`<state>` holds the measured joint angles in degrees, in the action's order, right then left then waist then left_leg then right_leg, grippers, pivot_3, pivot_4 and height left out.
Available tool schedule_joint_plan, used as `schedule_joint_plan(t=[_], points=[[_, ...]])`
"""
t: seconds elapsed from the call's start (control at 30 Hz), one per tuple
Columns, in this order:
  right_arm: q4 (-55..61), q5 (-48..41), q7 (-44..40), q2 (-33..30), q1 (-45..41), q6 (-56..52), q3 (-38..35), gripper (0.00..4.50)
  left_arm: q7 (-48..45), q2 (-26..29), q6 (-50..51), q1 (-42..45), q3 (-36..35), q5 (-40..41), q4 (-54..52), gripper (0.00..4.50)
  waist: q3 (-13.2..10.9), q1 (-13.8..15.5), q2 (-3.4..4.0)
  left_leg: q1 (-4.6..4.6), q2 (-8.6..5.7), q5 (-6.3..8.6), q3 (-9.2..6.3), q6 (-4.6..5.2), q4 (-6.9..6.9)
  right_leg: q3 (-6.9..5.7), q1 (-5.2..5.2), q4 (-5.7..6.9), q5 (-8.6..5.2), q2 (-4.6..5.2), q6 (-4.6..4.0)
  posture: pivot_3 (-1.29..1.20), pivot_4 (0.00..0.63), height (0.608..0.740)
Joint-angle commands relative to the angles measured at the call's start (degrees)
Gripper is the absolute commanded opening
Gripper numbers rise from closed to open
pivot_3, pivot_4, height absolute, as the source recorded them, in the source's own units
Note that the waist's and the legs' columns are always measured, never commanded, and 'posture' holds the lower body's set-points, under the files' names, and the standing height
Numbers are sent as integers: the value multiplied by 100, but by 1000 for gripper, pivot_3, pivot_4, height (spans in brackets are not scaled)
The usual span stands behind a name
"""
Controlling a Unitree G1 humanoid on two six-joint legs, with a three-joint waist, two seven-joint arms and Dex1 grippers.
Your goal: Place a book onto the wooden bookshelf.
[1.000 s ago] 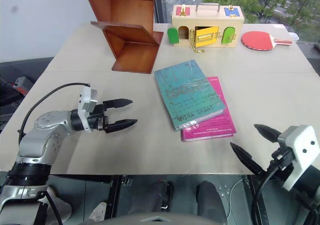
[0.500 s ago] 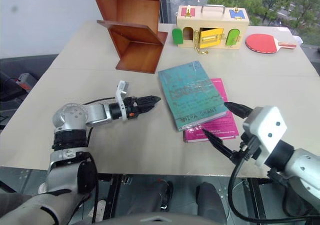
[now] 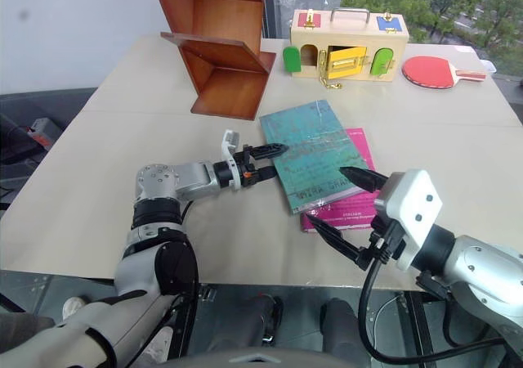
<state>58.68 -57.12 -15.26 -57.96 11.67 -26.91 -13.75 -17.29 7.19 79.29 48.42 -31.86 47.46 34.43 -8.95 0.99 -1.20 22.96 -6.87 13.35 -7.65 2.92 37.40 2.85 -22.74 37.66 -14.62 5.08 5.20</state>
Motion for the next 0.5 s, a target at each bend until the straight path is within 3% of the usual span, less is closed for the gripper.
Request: schedule_joint_plan(t=[0.03, 0.07, 0.13, 0.23, 0.43, 0.5], points=[[132, -43, -18, -31, 35, 151, -89, 4447, -132, -21, -76, 177, 51, 45, 166, 4500, 0, 1, 0, 0, 0, 0, 0, 0, 0, 0, 0, 0, 0, 0, 0, 0, 150, 740], [132, -55, -30, -42, 59, 164, -111, 4447, -212, -17, -117, 199, 104, 18, 250, 4500, 0, 1, 0, 0, 0, 0, 0, 0, 0, 0, 0, 0, 0, 0, 0, 0, 150, 740], [132, -84, -84, -76, 140, 197, -156, 4500, -437, 56, -162, 239, 250, -33, 382, 3521, 0, 3, 0, 0, 0, 0, 0, 0, 0, -1, 0, 0, 0, -1, 0, 0, 150, 740], [132, -126, -152, -119, 278, 259, -258, 4500, -693, 241, -194, 338, 331, -73, 619, 2719, 0, -2, 0, 0, -1, 0, 0, 0, 0, 0, 0, 0, 0, -3, 0, 0, 150, 740], [132, -274, -194, -224, 347, 339, -443, 4500, -1046, 314, -314, 497, 509, -187, 983, 40, 0, -5, -1, 0, -1, 0, 0, 1, 0, -1, 0, -1, 0, -5, 0, 0, 150, 740], [132, -299, -170, -252, 336, 350, -437, 4500, -1099, 322, -261, 480, 506, -164, 962, 15, 0, -5, -1, -1, -1, 0, 0, 1, 0, -1, 0, -1, 0, -1, 0, 0, 150, 740]])
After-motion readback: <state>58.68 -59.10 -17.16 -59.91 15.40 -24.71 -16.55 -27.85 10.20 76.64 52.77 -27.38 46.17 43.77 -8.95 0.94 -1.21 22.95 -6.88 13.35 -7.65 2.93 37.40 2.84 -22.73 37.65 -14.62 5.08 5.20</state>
